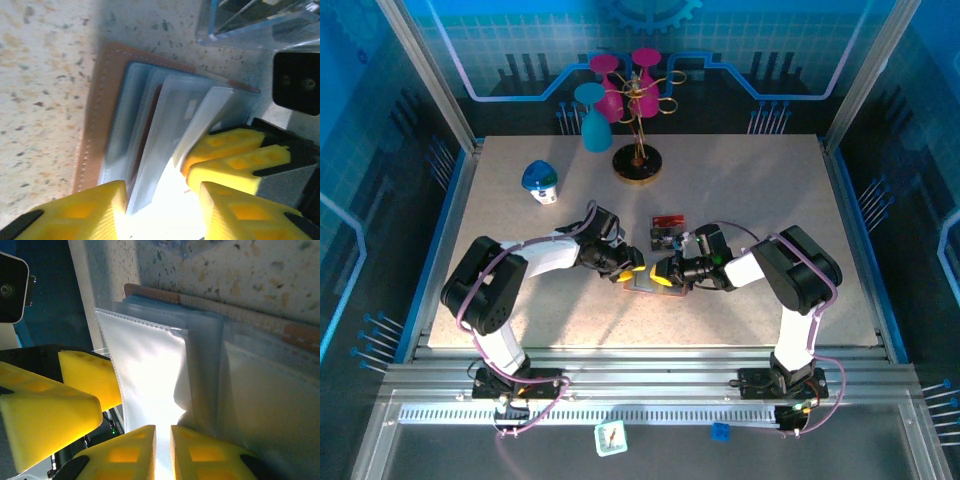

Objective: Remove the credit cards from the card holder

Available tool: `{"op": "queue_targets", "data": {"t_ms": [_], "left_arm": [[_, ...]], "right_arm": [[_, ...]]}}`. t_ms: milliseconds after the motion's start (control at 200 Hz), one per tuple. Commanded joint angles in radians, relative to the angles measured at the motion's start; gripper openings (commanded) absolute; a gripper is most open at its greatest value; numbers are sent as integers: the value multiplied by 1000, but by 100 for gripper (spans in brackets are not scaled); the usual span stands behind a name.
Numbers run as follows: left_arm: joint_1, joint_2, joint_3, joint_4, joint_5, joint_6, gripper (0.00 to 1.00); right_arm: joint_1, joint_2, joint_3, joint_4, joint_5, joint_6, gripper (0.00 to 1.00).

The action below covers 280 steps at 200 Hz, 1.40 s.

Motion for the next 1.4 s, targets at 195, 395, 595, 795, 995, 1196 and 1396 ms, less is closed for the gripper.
{"op": "queue_targets", "data": {"t_ms": [195, 395, 595, 795, 995, 1196, 1396], "left_arm": [[-8, -55, 22, -35, -15, 24, 41], [-12, -16, 10, 22, 24, -8, 37], [-15, 7, 12, 27, 34, -10, 35], [-17, 15, 9, 30, 35, -12, 34], [-17, 22, 4, 78, 70, -31, 30], [-18, 21, 10, 95, 79, -42, 29], [-20, 20, 26, 86, 88, -37, 30]], "right_arm": [[13, 1, -12, -85, 23, -25, 16], [13, 0, -11, -84, 23, -25, 16], [13, -2, -14, -88, 23, -30, 16], [14, -1, -16, -83, 23, -27, 16], [13, -11, -17, -69, 14, -25, 17], [12, -90, -28, -72, 22, -15, 20], [-26, -259, 7, -312, 68, -119, 24]]}}
